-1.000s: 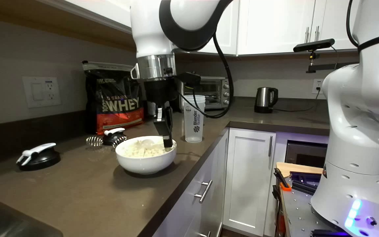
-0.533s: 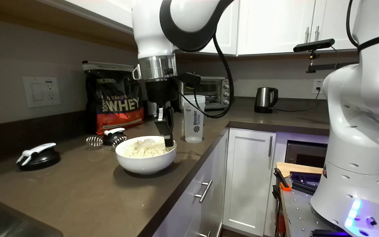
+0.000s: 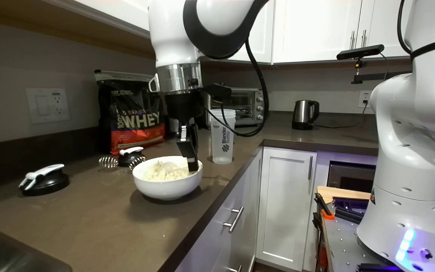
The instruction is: Take one scoop of the contents in the white bowl and put into the clear cup at the left
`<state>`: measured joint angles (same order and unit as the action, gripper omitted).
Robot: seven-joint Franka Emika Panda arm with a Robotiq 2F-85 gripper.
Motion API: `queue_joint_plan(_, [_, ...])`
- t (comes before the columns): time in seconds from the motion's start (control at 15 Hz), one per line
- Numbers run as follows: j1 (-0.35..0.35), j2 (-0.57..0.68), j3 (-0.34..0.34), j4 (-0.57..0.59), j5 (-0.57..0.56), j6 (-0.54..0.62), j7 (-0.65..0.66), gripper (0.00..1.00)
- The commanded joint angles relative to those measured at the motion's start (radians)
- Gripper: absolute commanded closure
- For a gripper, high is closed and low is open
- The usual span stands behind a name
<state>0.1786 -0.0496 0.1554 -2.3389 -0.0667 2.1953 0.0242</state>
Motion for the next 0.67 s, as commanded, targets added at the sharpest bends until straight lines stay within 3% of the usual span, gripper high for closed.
queue_joint_plan(0.0, [-0.002,0.013,0.005,0.016,0.026,0.009,-0.037,0.99])
queue_joint_plan(0.6, [-0.030,0.006,-0.030,0.022,0.038,0.006,-0.040,0.99])
